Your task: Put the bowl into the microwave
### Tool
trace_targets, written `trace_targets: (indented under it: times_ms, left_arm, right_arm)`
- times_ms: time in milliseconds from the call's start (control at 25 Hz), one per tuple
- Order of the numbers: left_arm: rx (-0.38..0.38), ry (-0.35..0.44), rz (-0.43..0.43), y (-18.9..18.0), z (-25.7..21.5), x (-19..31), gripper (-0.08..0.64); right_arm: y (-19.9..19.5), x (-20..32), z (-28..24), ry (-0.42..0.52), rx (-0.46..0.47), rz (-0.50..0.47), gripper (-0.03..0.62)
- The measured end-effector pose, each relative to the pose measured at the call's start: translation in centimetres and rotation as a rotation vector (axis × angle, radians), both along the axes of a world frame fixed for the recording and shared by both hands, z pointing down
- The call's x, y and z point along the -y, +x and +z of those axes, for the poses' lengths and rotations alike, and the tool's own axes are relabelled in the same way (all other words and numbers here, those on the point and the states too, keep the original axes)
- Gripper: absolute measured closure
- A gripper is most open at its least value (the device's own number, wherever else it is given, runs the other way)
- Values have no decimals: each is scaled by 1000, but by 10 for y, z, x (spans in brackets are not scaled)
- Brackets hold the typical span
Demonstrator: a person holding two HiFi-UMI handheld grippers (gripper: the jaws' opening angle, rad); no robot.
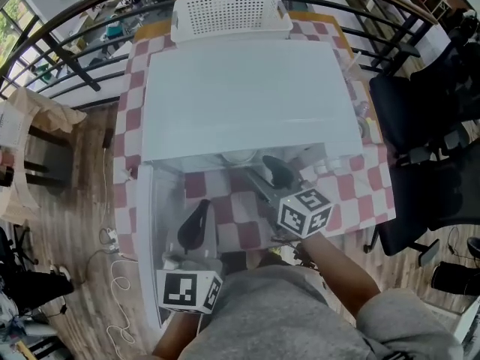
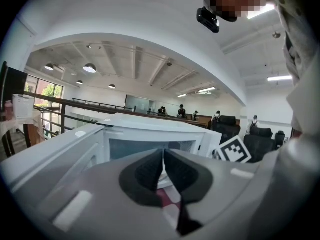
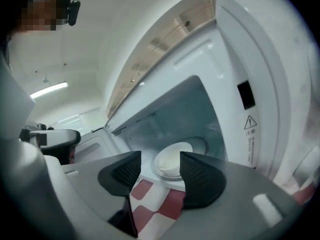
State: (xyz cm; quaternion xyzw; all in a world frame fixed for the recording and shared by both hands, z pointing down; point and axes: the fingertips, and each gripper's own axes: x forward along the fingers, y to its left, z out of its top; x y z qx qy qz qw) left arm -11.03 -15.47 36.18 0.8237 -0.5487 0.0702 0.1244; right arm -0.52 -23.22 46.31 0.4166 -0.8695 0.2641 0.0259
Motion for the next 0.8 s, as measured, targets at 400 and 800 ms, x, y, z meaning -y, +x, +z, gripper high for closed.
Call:
trace_targets:
  times_ms: [400, 800]
  left_arm:
    - [2, 35, 33, 41, -9, -25, 541]
    - [20, 79, -12, 68, -23, -74, 543]
  right_arm:
    - [85, -66, -73, 161, -123, -61, 531]
    - [149, -134, -106, 195, -145, -4, 592]
